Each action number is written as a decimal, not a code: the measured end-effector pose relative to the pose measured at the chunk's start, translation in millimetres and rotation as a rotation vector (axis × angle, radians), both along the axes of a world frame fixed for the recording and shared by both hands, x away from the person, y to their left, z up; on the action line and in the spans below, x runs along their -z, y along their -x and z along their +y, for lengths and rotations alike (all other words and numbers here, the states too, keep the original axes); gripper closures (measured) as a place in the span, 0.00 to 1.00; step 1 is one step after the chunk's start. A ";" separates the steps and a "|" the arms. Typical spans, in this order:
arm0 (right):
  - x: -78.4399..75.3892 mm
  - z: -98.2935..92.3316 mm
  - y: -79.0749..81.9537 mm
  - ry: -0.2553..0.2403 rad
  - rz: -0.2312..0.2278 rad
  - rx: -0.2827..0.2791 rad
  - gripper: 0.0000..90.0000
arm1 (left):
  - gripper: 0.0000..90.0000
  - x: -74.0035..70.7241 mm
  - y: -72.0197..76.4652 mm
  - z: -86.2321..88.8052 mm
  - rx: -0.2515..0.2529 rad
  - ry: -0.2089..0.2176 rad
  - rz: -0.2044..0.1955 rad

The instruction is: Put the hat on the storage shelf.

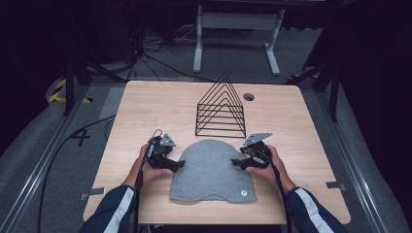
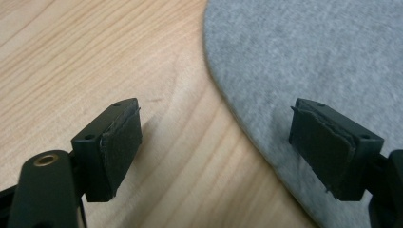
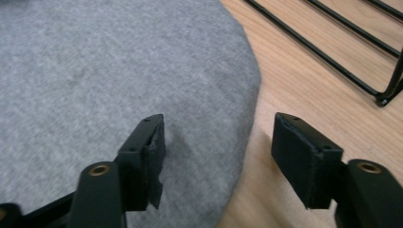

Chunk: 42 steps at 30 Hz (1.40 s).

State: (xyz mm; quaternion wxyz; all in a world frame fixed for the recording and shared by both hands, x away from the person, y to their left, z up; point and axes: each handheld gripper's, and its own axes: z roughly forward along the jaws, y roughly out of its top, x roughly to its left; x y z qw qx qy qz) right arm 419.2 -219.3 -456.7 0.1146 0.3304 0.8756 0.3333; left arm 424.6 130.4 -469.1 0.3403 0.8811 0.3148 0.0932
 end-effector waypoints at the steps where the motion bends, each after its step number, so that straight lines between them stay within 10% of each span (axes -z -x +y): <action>1: 1.2 3.1 -1.0 0.023 -0.025 0.008 0.35 | 0.17 0.1 -1.5 -1.9 0.002 -0.004 0.000; 16: -3.1 14.1 7.4 0.051 0.007 -0.025 0.48 | 0.19 -4.8 13.5 -26.5 0.098 -0.057 0.023; 29: -4.2 18.0 5.9 0.049 -0.007 0.003 0.30 | 0.21 -5.4 -0.1 -17.4 0.018 -0.040 0.041; 34: -0.6 23.5 6.5 0.063 0.011 -0.010 0.26 | 0.16 -5.0 2.2 -24.4 0.062 -0.069 0.030; 42: -4.0 28.2 14.5 0.049 0.013 -0.069 0.62 | 0.41 -9.2 14.4 -32.2 0.111 -0.051 0.028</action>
